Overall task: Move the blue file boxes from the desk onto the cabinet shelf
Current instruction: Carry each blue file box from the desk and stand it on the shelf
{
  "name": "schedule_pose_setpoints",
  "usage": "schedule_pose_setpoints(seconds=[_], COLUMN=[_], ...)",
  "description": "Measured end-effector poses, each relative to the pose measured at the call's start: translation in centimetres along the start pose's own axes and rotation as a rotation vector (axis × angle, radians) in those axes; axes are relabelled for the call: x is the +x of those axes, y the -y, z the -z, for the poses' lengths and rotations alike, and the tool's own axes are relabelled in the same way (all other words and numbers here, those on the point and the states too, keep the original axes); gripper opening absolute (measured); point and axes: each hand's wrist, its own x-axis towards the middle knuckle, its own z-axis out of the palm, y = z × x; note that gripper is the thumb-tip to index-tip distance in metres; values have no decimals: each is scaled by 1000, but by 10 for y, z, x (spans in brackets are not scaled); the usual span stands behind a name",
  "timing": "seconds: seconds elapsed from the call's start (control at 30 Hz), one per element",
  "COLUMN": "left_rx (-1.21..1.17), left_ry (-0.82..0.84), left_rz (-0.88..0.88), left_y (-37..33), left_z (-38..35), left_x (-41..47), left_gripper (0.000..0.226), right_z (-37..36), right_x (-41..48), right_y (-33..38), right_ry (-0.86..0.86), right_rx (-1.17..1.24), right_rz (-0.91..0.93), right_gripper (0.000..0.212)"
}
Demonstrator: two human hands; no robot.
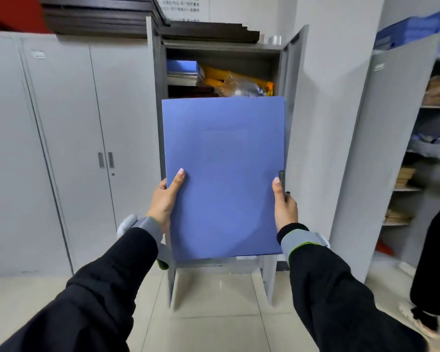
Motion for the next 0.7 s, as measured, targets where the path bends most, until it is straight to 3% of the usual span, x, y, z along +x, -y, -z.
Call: schedule_pose_setpoints(seconds=[0.07, 0.23, 0.37, 0.7], left_rx=[2, -4, -24, -37], left_ry=[19, 69, 98, 81], left_rz=[-15, -33, -58, -69], left_y=[-1, -2, 13, 77], left_z=[-8, -31, -49, -82], left_x=[46, 140, 223, 423], left_gripper=[37, 69, 67, 63], right_z=[-16, -44, -71, -146], right_x=[41, 132, 208, 404], right_y=[3, 5, -6, -52], right_ry=[-49, -65, -59, 45], right_rx=[-45, 7, 43, 118], right_rz=[28, 50, 69, 111], right_gripper=[85, 85, 86, 40])
